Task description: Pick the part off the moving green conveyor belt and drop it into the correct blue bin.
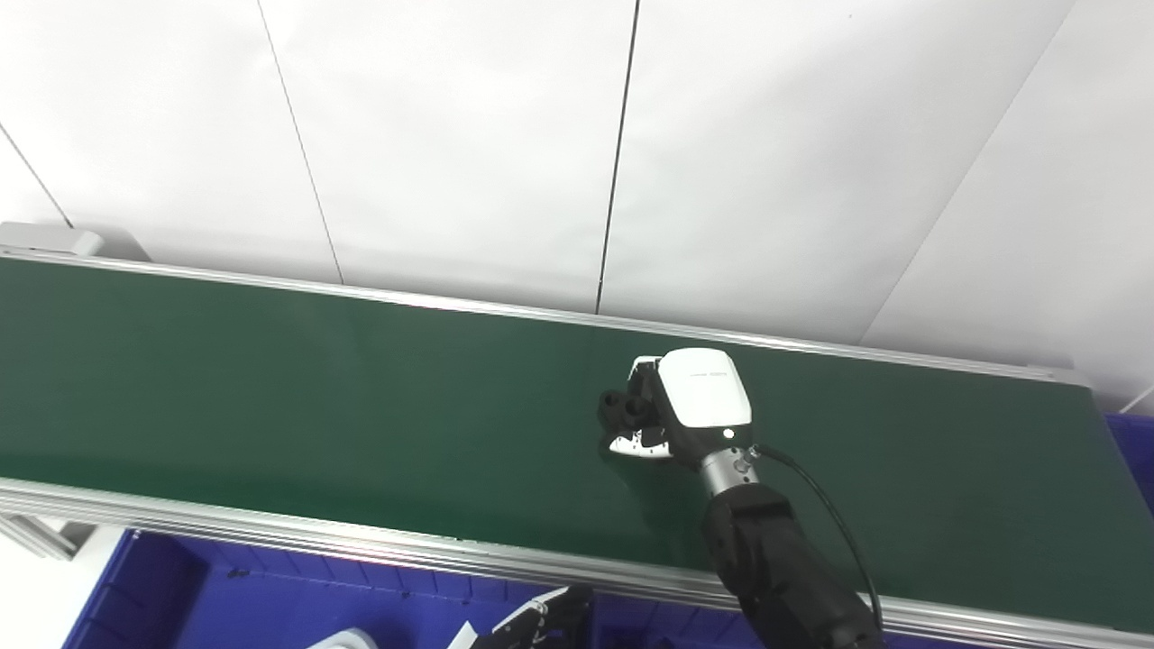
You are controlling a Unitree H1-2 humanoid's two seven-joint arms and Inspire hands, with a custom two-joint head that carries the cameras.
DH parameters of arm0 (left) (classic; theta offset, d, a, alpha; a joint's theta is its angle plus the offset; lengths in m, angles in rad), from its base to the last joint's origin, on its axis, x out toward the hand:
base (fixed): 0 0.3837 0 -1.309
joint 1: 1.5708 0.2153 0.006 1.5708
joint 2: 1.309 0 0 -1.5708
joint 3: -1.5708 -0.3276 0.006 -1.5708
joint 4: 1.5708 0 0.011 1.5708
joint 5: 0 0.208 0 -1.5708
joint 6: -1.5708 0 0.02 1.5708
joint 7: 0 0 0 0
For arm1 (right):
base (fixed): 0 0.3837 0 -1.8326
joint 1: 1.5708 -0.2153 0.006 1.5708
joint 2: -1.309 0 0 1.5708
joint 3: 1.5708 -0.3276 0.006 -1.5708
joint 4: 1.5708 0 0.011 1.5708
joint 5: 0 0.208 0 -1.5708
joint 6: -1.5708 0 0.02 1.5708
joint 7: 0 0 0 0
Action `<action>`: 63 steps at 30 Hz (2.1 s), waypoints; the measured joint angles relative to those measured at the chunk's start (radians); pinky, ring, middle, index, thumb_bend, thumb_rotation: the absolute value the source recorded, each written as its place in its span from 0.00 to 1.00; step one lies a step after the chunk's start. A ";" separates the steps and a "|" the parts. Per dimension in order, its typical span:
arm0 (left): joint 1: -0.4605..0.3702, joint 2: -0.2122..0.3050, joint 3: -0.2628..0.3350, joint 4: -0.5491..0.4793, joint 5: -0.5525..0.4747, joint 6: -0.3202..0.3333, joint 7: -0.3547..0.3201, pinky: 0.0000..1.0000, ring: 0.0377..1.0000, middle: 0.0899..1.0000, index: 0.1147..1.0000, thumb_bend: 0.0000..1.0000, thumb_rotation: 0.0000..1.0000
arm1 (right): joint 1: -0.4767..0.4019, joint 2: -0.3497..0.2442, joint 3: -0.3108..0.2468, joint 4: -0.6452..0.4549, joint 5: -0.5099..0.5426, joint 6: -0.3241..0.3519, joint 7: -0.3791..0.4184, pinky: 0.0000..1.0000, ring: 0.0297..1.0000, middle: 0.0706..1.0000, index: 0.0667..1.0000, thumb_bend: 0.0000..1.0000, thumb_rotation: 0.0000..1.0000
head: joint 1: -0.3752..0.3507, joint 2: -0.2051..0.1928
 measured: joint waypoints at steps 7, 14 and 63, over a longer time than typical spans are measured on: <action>0.000 -0.001 0.000 -0.018 0.001 0.013 0.000 0.84 0.88 0.86 0.83 0.72 0.77 | 0.003 -0.021 0.004 -0.038 0.016 0.002 0.029 0.10 0.12 0.17 0.43 0.50 0.15 | -0.005 0.002; 0.000 -0.001 0.001 -0.018 0.000 0.024 0.000 0.84 0.88 0.85 0.83 0.71 0.78 | 0.069 -0.051 0.004 -0.193 0.029 0.004 0.102 0.14 0.17 0.23 0.45 0.50 0.15 | -0.021 0.012; -0.042 0.183 0.179 -0.343 -0.172 0.300 -0.068 0.88 0.92 0.89 0.94 0.66 0.96 | 0.719 0.067 -0.184 -1.243 -0.292 0.007 0.815 0.14 0.18 0.26 0.45 0.51 0.15 | -0.594 0.414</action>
